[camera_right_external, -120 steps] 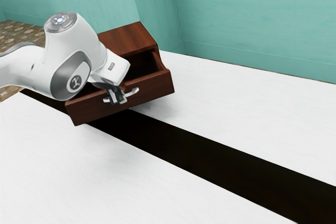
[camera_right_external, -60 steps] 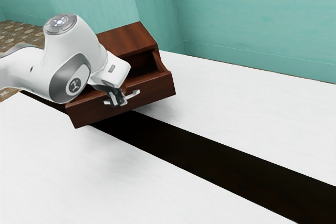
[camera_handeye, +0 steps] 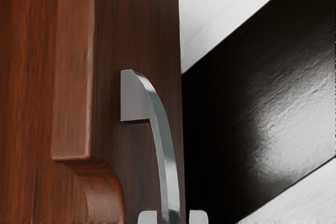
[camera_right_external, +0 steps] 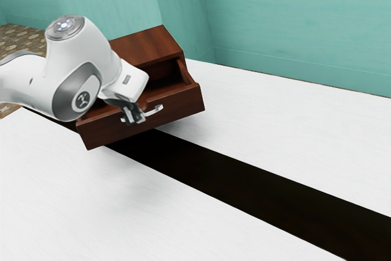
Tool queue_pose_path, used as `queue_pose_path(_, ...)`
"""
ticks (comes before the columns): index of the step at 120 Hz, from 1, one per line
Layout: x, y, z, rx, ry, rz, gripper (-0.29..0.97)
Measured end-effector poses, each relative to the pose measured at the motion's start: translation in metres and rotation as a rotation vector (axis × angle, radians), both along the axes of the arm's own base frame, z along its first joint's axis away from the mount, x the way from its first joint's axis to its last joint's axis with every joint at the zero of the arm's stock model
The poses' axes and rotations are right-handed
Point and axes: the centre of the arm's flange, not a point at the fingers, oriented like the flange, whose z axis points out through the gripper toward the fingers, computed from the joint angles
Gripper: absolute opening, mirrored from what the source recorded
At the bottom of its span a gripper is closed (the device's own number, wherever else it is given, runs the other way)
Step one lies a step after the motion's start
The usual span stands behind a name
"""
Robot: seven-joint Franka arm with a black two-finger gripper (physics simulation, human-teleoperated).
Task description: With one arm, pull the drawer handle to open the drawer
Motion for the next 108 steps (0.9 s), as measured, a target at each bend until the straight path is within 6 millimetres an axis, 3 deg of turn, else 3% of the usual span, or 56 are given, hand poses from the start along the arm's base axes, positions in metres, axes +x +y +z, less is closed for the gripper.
queue_pose_path(50, -0.005, -0.002, 0.003, -0.006, 0.005, 0.002, 0.11)
queue_pose_path(72, -0.027, -0.016, 0.046, 0.02, -0.056, -0.006, 0.15)
queue_pose_path(80, -0.029, -0.016, 0.072, 0.005, -0.072, 0.008, 0.23)
queue_pose_path(87, -0.028, -0.007, 0.094, -0.045, -0.074, 0.044, 0.34)
queue_pose_path(93, -0.016, 0.013, 0.104, -0.098, -0.058, 0.098, 0.41)
queue_pose_path(108, 0.011, 0.059, 0.109, -0.21, 0.008, 0.216, 0.53)
